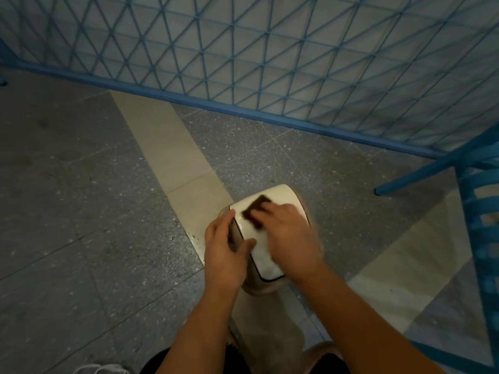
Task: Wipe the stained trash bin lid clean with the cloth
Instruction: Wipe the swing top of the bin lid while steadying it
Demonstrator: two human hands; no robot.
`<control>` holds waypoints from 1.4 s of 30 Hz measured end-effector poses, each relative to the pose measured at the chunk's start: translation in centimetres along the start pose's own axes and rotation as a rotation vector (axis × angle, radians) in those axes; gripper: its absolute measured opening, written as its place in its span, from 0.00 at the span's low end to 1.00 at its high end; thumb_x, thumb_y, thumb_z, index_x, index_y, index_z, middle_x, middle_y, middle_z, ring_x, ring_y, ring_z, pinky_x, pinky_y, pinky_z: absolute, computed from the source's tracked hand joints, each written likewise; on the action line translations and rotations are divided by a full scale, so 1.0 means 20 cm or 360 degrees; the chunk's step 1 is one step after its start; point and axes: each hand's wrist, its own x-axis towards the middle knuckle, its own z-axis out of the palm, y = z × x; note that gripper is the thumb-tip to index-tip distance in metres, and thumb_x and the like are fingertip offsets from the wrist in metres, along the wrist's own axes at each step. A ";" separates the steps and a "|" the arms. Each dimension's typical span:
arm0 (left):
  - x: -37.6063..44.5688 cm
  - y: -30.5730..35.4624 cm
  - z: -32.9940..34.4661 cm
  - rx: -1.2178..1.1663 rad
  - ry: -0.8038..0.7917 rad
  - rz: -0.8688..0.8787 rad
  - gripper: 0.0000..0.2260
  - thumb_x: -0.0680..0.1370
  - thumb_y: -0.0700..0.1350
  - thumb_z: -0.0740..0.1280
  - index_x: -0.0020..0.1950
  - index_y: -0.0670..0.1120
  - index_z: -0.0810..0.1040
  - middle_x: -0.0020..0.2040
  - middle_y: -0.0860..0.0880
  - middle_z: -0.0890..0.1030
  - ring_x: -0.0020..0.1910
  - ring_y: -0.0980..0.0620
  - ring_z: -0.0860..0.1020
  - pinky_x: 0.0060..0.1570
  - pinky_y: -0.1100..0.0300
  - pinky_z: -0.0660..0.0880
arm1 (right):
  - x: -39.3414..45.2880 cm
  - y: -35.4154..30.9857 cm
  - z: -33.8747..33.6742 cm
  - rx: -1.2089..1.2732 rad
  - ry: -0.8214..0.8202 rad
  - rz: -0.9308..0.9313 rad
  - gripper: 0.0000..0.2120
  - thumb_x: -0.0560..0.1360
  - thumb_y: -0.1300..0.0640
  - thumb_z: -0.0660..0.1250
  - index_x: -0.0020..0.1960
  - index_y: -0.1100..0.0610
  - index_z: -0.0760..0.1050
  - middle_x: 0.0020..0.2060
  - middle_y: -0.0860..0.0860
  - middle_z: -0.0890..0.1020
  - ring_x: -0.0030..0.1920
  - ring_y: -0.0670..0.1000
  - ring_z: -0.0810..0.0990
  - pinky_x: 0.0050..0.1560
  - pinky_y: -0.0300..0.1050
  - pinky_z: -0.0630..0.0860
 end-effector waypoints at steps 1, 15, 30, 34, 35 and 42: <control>0.00 0.00 0.00 -0.0013 0.0017 0.0000 0.29 0.74 0.38 0.71 0.72 0.51 0.67 0.68 0.50 0.68 0.65 0.53 0.71 0.68 0.53 0.69 | 0.02 -0.06 0.04 0.0007 -0.0101 -0.0123 0.18 0.67 0.61 0.62 0.56 0.56 0.79 0.53 0.55 0.81 0.45 0.57 0.79 0.43 0.47 0.78; 0.00 0.01 0.02 0.0058 -0.0022 -0.0044 0.31 0.74 0.42 0.71 0.74 0.55 0.63 0.70 0.51 0.65 0.67 0.53 0.69 0.68 0.51 0.68 | 0.23 0.14 -0.05 -0.0256 -0.0237 0.0343 0.21 0.71 0.65 0.66 0.61 0.51 0.76 0.57 0.51 0.78 0.56 0.54 0.71 0.54 0.45 0.69; 0.04 0.03 0.04 0.0191 -0.0065 -0.0007 0.31 0.74 0.43 0.70 0.75 0.53 0.63 0.70 0.50 0.67 0.65 0.51 0.70 0.67 0.58 0.67 | 0.27 0.05 -0.01 -0.0212 -0.0344 0.0204 0.22 0.70 0.64 0.68 0.63 0.54 0.74 0.59 0.52 0.76 0.58 0.55 0.69 0.56 0.47 0.69; 0.03 0.05 0.02 0.0160 -0.0077 -0.0013 0.31 0.75 0.41 0.70 0.75 0.53 0.63 0.69 0.50 0.68 0.66 0.53 0.70 0.67 0.61 0.66 | 0.14 0.01 0.03 -0.0058 -0.0393 -0.0167 0.29 0.59 0.65 0.76 0.59 0.57 0.77 0.57 0.55 0.79 0.52 0.59 0.75 0.49 0.50 0.76; 0.03 0.05 0.02 0.0177 -0.0089 -0.0011 0.31 0.74 0.42 0.70 0.75 0.53 0.63 0.69 0.50 0.68 0.66 0.53 0.70 0.67 0.60 0.66 | 0.13 0.07 0.02 -0.0036 -0.0339 -0.0158 0.28 0.60 0.65 0.76 0.59 0.57 0.78 0.57 0.55 0.79 0.52 0.59 0.76 0.49 0.50 0.77; 0.16 0.11 -0.07 0.1017 -0.0488 0.0565 0.33 0.75 0.48 0.70 0.77 0.51 0.59 0.79 0.50 0.51 0.78 0.51 0.49 0.73 0.62 0.47 | 0.03 0.30 -0.05 0.0135 0.0029 0.0475 0.19 0.77 0.61 0.61 0.68 0.52 0.72 0.66 0.52 0.74 0.65 0.54 0.67 0.64 0.45 0.66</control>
